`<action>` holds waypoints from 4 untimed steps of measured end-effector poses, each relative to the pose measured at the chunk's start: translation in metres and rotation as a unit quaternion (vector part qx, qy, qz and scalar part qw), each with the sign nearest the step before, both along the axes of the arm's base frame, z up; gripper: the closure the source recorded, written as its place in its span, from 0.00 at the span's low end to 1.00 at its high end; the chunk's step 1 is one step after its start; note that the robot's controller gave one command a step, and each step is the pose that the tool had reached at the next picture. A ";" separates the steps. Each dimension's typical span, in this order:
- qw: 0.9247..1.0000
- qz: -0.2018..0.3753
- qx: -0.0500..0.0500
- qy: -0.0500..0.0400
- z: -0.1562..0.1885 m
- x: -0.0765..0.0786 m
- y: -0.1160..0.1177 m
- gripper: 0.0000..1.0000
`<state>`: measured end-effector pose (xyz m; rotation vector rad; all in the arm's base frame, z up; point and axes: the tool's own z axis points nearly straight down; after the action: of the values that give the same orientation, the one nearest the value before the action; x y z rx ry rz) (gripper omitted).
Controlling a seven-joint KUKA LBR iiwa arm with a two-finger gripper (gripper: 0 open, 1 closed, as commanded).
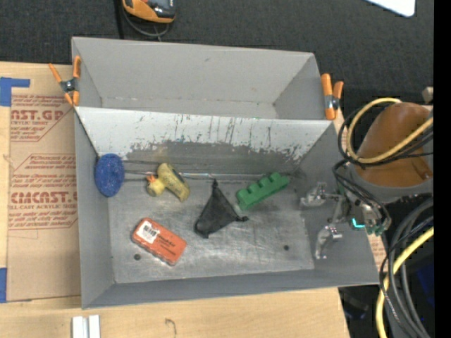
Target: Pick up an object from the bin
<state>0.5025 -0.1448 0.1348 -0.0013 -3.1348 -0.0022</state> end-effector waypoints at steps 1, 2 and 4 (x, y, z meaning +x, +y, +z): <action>1.000 0.001 -0.001 -0.004 0.004 0.002 0.000 0.00; 0.999 0.045 -0.001 -0.001 0.018 0.016 0.026 0.00; 0.968 0.250 0.000 -0.004 0.058 0.062 0.043 0.00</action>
Offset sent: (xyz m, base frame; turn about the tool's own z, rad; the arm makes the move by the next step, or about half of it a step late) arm 0.0397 0.0675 0.0400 -0.2230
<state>0.5647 -0.1015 0.1928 0.7830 -3.0437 0.0012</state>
